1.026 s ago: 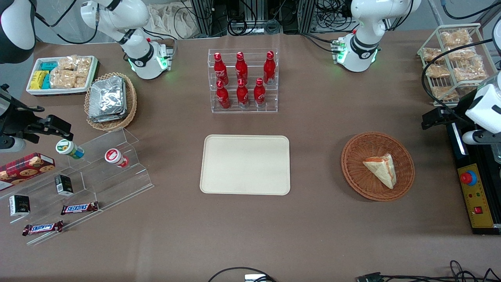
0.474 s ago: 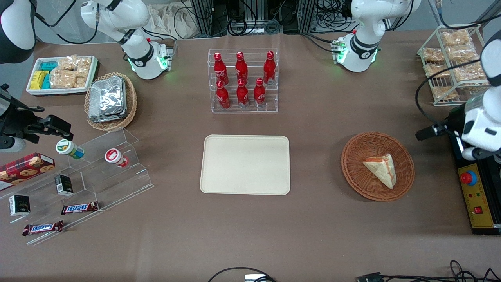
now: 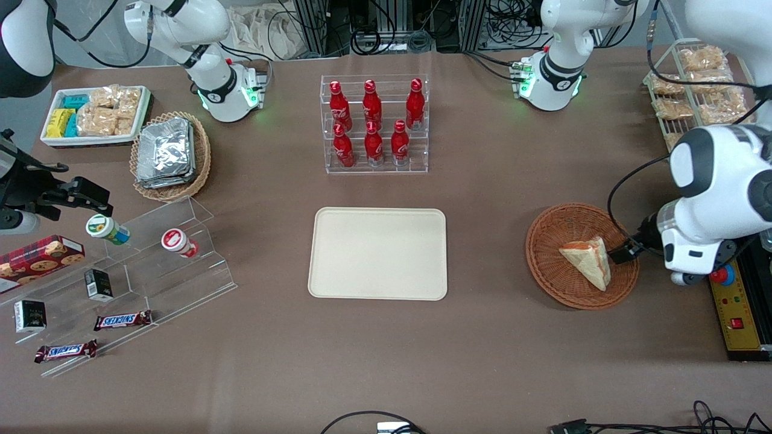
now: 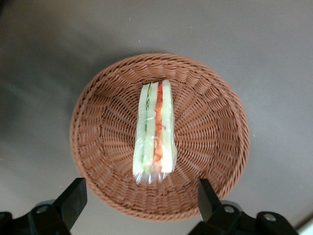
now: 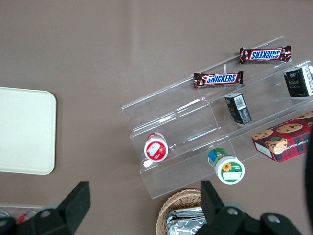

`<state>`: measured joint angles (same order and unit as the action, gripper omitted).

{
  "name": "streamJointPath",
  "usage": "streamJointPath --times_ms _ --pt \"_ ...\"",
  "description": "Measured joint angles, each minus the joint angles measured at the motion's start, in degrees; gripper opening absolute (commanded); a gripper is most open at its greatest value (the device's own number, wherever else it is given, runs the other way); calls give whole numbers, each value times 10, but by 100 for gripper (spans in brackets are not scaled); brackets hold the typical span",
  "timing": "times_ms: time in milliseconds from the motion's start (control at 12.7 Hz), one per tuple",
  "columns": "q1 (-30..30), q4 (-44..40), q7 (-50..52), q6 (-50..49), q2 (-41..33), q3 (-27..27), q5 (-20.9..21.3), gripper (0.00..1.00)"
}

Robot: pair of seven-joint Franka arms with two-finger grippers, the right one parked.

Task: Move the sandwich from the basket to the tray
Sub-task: 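Move the left gripper down over the wrapped sandwich in the wicker basket, then close the left gripper on the sandwich and lift it from the basket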

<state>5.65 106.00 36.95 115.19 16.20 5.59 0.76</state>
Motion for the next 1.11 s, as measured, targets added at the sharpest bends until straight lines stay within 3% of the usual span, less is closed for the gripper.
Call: streamJointPath --times_ms 474,789,868,947,1026,1105 --pt "-1 10 78 77 78 2 0 100" --pt "-1 48 101 122 88 1 -1 100" --pt "-1 54 108 130 90 1 -1 74" --pt "-1 57 112 136 92 1 -1 26" --pt "-1 57 116 138 95 2 -1 0" --pt "-1 57 119 138 98 3 -1 0"
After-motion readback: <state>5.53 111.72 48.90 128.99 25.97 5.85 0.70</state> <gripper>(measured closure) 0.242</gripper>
